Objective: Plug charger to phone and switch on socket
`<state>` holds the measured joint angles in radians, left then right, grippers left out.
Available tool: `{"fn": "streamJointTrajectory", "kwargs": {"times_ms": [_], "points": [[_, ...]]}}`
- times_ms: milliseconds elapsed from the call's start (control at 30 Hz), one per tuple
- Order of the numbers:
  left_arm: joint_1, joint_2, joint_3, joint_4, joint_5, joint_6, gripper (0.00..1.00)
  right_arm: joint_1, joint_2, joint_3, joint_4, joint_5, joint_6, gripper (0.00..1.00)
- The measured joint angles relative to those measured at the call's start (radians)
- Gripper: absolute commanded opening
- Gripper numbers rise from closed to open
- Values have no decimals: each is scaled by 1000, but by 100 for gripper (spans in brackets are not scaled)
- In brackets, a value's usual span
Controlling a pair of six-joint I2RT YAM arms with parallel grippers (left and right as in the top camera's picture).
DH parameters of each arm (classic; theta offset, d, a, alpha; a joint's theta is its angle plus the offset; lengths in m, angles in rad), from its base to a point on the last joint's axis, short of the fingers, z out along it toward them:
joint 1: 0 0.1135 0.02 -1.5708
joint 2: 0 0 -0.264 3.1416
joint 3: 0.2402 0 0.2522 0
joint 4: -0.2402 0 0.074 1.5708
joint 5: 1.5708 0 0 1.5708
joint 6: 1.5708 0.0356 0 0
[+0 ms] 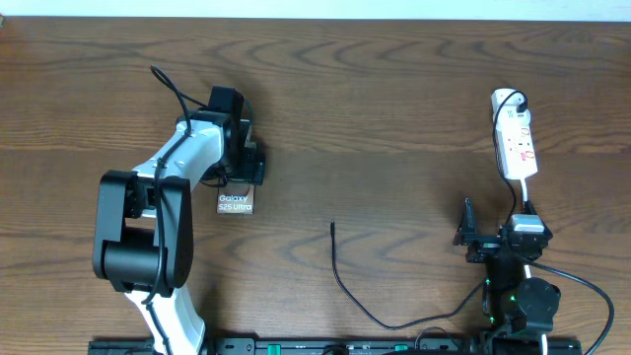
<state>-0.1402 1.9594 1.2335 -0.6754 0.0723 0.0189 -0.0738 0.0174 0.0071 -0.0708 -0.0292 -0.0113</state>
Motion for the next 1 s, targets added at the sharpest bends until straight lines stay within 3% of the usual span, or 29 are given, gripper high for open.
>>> {"fn": "streamJointTrajectory", "kwargs": {"times_ms": [1000], "points": [[0,0,0,-2,0,0,78,0,0,0,0,0,0,99]]}}
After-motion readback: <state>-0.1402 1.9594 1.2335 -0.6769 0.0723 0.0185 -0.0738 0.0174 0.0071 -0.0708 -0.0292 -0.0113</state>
